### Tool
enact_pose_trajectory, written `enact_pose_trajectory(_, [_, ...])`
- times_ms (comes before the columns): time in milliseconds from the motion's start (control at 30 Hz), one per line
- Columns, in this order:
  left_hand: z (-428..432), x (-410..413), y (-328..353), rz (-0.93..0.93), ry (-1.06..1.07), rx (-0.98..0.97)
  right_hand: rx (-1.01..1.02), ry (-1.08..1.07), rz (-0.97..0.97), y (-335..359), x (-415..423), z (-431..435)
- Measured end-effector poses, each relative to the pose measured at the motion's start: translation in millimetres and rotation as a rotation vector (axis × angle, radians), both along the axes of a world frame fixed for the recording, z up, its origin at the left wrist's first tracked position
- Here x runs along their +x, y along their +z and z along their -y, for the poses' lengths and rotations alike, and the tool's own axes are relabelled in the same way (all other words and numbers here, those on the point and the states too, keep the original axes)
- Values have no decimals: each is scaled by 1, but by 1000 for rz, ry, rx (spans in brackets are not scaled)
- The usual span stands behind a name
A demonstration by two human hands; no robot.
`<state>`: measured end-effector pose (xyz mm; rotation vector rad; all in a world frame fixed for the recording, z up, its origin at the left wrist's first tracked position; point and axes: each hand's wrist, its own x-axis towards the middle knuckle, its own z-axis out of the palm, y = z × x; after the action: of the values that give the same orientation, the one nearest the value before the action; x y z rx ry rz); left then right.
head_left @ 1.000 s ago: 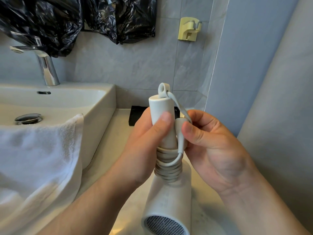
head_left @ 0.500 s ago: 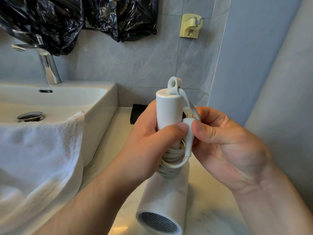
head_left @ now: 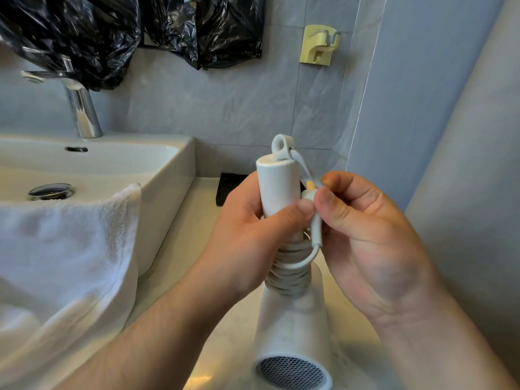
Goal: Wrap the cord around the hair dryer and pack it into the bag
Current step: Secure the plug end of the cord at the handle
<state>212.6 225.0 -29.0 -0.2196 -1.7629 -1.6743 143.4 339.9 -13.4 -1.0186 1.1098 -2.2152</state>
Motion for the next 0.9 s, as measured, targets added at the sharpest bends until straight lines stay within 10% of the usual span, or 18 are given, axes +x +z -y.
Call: enact_pose_trajectory(900, [23,0,-9,-114,247,36,191,-135,-395,-17,-12,13])
